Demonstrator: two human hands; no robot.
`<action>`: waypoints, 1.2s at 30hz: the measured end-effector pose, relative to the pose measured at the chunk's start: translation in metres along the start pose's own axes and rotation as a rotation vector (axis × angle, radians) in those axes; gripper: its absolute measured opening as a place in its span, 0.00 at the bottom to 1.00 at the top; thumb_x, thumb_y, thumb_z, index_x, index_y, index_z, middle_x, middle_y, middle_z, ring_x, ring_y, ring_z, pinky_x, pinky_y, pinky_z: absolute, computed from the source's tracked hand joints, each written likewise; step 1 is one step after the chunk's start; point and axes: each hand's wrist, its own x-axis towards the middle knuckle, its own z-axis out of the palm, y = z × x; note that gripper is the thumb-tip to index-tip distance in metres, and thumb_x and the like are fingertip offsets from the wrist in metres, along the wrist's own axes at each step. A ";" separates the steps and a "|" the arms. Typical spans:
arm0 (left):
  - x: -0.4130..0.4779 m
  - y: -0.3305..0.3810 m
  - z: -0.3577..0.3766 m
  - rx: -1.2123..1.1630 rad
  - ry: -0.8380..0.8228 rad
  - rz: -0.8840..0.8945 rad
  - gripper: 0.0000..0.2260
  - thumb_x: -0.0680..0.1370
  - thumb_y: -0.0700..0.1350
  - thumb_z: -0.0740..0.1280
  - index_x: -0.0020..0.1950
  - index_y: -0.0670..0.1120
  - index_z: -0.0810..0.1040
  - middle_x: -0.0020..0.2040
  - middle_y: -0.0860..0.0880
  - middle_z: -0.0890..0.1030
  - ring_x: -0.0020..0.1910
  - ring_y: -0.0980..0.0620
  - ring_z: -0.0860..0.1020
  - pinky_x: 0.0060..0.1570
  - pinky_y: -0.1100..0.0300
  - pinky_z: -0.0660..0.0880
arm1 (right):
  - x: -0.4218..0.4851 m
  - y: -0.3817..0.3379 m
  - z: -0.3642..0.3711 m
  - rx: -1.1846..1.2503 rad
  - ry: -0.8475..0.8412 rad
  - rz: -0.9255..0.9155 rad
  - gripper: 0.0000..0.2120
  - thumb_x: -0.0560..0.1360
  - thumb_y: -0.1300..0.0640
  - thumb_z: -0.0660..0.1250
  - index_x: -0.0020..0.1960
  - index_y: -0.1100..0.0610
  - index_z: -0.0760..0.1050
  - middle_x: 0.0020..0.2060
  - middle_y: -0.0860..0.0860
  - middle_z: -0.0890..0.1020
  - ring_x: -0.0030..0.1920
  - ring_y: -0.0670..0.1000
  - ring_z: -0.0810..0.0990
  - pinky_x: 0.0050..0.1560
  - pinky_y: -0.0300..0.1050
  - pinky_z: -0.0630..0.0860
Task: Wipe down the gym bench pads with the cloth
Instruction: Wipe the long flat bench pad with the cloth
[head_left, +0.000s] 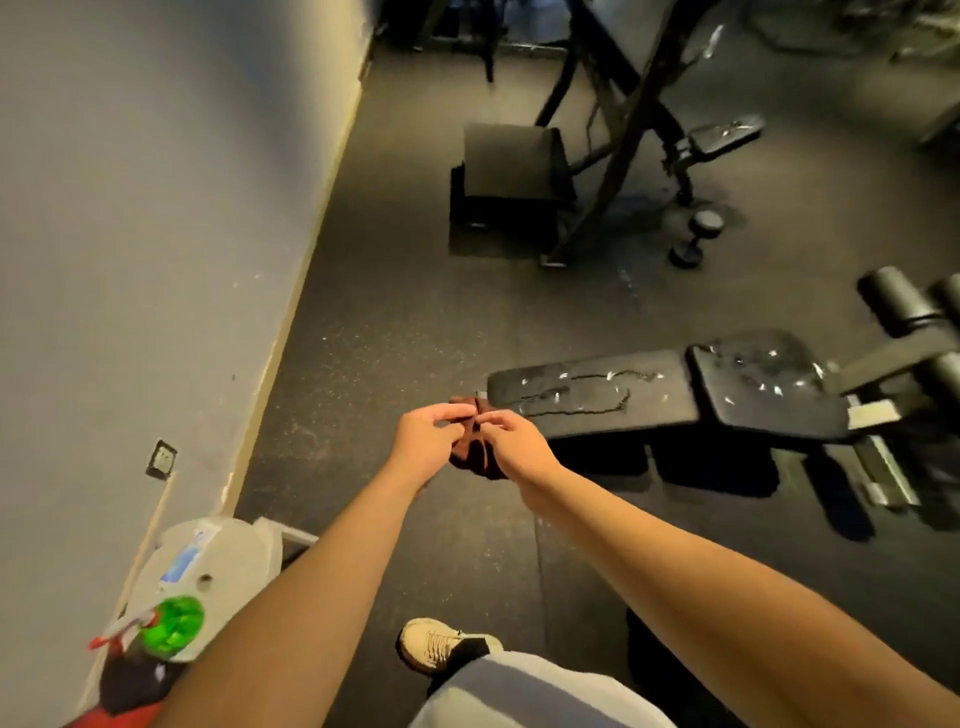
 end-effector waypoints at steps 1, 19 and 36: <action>-0.012 0.008 0.024 0.027 -0.051 0.038 0.16 0.77 0.30 0.65 0.58 0.45 0.84 0.49 0.48 0.83 0.39 0.59 0.77 0.36 0.75 0.73 | -0.015 0.012 -0.023 0.007 0.067 -0.011 0.12 0.79 0.61 0.61 0.59 0.58 0.79 0.53 0.54 0.81 0.42 0.43 0.78 0.32 0.29 0.73; -0.244 0.070 0.338 0.130 -0.944 0.352 0.19 0.80 0.32 0.62 0.55 0.55 0.83 0.54 0.50 0.84 0.55 0.53 0.82 0.56 0.55 0.79 | -0.317 0.177 -0.250 0.539 0.807 0.039 0.22 0.84 0.59 0.59 0.75 0.46 0.64 0.70 0.53 0.73 0.63 0.51 0.75 0.48 0.41 0.78; -0.527 0.019 0.596 0.206 -1.306 0.373 0.12 0.84 0.45 0.62 0.67 0.48 0.76 0.56 0.48 0.83 0.50 0.55 0.84 0.44 0.63 0.80 | -0.575 0.381 -0.426 0.530 1.353 0.083 0.11 0.82 0.57 0.62 0.63 0.48 0.75 0.58 0.49 0.77 0.60 0.52 0.77 0.58 0.52 0.80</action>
